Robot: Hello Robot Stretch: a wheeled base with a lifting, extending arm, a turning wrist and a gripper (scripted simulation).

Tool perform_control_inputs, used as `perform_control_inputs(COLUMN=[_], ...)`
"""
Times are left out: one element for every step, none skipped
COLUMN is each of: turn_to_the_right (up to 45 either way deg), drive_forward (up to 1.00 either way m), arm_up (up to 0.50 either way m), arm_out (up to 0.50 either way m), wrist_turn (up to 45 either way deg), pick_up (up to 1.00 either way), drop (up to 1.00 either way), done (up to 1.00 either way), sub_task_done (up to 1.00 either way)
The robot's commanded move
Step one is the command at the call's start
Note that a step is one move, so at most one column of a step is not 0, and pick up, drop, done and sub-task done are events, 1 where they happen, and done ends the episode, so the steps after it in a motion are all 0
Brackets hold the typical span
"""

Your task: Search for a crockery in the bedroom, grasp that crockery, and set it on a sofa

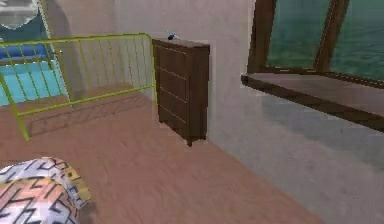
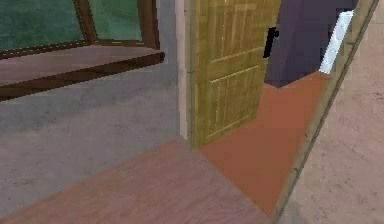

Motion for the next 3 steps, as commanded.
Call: perform_control_inputs(turn_to_the_right=[-15.0,0.0,0.0], drive_forward=[0.00,1.00,0.30], arm_up=[0.00,0.00,0.00], arm_out=[0.00,0.00,0.00], wrist_turn=[0.0,0.0,0.0], pick_up=[0.00,0.00,0.00], drop=[0.00,0.00,0.00], done=[0.00,0.00,0.00], sub_task_done=[0.00,0.00,0.00])
